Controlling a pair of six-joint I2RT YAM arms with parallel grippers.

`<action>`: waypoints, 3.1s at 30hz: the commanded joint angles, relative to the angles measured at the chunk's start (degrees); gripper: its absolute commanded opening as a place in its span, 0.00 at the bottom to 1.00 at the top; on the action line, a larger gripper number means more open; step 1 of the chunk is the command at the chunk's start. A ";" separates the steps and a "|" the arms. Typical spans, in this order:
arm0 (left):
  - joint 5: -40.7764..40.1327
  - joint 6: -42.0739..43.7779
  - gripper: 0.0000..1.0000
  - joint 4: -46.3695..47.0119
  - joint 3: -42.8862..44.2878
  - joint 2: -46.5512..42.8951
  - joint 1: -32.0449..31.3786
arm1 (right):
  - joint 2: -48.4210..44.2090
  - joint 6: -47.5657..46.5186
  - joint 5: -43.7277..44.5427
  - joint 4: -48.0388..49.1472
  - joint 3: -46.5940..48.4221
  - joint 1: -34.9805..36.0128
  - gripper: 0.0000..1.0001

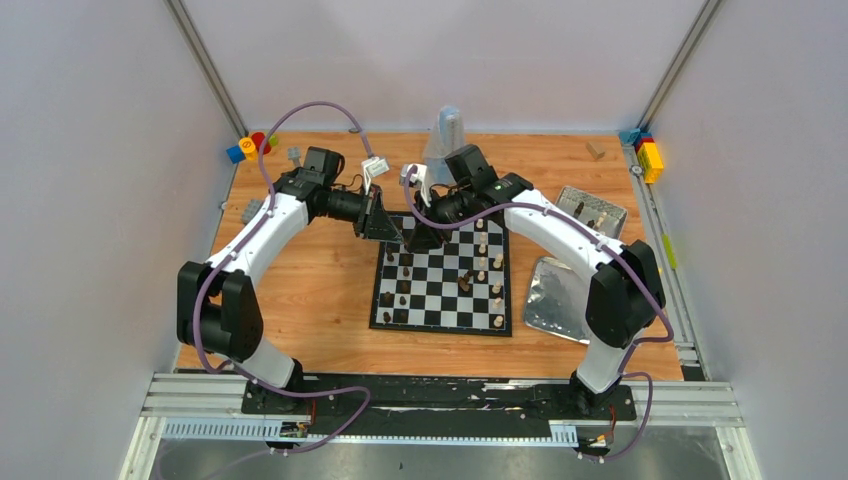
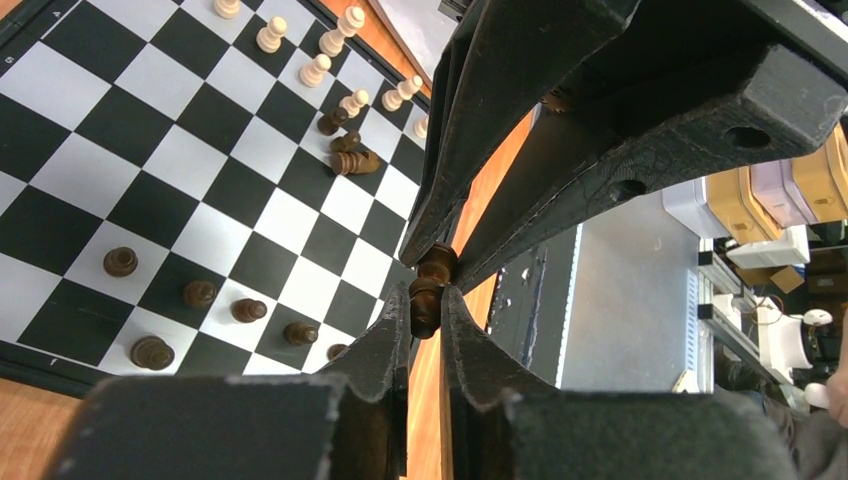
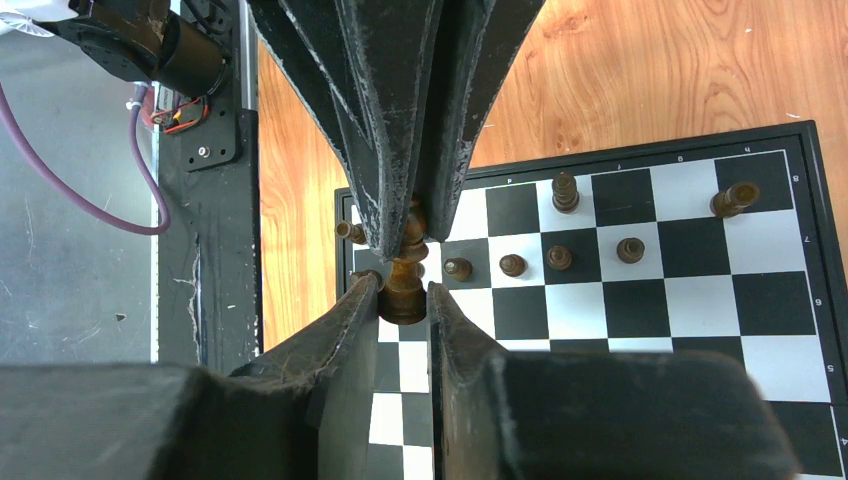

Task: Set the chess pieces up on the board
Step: Place the chess piece on the chessboard.

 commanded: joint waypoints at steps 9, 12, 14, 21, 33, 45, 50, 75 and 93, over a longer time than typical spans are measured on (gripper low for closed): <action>-3.45 5.09 0.00 -2.14 1.05 -1.74 -0.66 | -4.99 -0.99 1.31 2.51 -1.31 -0.41 0.48; -6.52 7.88 0.00 -4.16 0.33 -2.36 -0.66 | -6.47 -1.49 2.45 2.57 -2.56 -1.07 0.54; -9.21 9.99 0.00 -5.21 -0.48 -2.99 -0.66 | -7.61 -2.02 3.22 2.43 -3.51 -1.87 0.57; -22.56 14.08 0.00 -4.31 -5.44 -6.06 -0.66 | -11.10 -4.10 6.02 2.52 -8.76 -5.82 0.59; -32.56 15.39 0.00 -2.79 -9.12 -4.41 -2.17 | -15.22 -5.93 7.77 4.77 -17.04 -9.82 0.59; -38.73 14.22 0.00 -3.40 -8.55 1.38 -9.14 | -15.81 -6.67 8.34 5.99 -19.95 -10.23 0.59; -40.78 13.80 0.00 -2.38 -8.44 3.20 -12.11 | -15.31 -6.70 8.23 6.15 -20.44 -10.22 0.59; -51.05 13.62 0.00 -1.82 -8.07 1.65 -17.60 | -14.72 -6.85 9.45 6.51 -21.15 -10.22 0.60; -49.56 14.82 0.07 -3.78 -8.00 2.44 -18.85 | -13.71 -7.38 10.79 6.44 -21.31 -10.25 0.60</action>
